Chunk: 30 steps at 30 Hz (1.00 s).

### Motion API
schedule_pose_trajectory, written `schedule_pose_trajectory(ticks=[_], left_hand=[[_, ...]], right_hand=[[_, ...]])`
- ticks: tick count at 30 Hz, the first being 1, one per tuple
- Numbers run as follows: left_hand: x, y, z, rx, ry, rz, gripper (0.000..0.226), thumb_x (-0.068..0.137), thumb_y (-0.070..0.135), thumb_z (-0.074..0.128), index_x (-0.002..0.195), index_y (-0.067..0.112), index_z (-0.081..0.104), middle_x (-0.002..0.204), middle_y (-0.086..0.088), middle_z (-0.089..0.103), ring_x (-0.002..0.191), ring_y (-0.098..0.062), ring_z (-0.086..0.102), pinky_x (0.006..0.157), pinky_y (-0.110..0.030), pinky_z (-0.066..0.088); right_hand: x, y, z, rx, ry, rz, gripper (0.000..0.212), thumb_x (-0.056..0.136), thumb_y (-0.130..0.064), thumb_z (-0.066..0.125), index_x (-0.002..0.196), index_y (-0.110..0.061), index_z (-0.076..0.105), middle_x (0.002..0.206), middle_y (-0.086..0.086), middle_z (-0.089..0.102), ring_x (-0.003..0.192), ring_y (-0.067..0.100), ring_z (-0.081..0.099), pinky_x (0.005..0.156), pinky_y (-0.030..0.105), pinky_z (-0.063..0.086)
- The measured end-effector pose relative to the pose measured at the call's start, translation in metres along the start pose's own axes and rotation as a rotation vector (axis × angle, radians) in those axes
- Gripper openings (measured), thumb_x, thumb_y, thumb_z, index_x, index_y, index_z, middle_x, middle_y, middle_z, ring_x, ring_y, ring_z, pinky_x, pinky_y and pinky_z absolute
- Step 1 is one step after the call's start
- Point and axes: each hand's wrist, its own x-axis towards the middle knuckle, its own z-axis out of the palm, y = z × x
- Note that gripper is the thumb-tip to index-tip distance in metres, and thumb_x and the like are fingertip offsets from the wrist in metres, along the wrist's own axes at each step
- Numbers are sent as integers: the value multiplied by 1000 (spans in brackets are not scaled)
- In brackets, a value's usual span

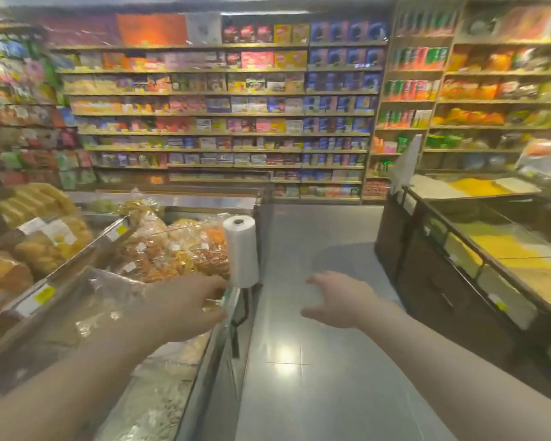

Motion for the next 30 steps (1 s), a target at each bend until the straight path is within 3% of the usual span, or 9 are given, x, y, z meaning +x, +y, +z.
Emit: schedule_pose_trajectory(ticks=[5, 9, 12, 16, 24, 30], left_hand=[[30, 118, 11, 7, -29, 167, 55, 91, 60, 55, 143, 45, 43, 130, 19, 61, 117, -10, 61, 84, -28, 53], [38, 223, 14, -17, -39, 290, 57, 90, 61, 58, 143, 48, 44, 126, 21, 61, 116, -8, 60, 93, -31, 52], [35, 298, 18, -31, -62, 376, 57, 91, 60, 60, 144, 48, 43, 129, 21, 60, 115, -8, 60, 88, -30, 49], [29, 385, 25, -61, -104, 452, 60, 89, 62, 61, 144, 48, 42, 131, 21, 59, 121, -9, 58, 98, -32, 50], [6, 570, 53, -44, -158, 666, 58, 91, 62, 58, 145, 49, 40, 131, 23, 56, 125, -7, 55, 101, -32, 48], [-2, 679, 99, 3, -234, 853, 52, 95, 55, 57, 145, 46, 41, 130, 21, 56, 119, -6, 55, 82, -24, 39]], right_hand=[[-78, 107, -6, 10, 44, 162, 74, 86, -65, 60, 149, -30, 40, 149, -3, 47, 136, 22, 47, 105, 41, 45], [-157, 188, -9, 20, 67, 313, 72, 85, -67, 60, 145, -31, 43, 140, -3, 51, 131, 22, 50, 100, 41, 46], [-216, 242, -13, 49, 62, 407, 73, 84, -64, 59, 147, -32, 40, 141, -1, 50, 131, 23, 50, 99, 43, 48], [-287, 301, -20, 97, 81, 486, 74, 84, -63, 60, 147, -32, 40, 142, 0, 50, 130, 25, 52, 98, 44, 48], [-430, 417, 1, 174, 90, 697, 73, 81, -66, 58, 145, -34, 42, 133, 0, 54, 122, 25, 56, 93, 42, 50], [-501, 485, 47, 276, 93, 881, 74, 81, -66, 57, 146, -35, 41, 139, 0, 53, 126, 26, 55, 98, 45, 51]])
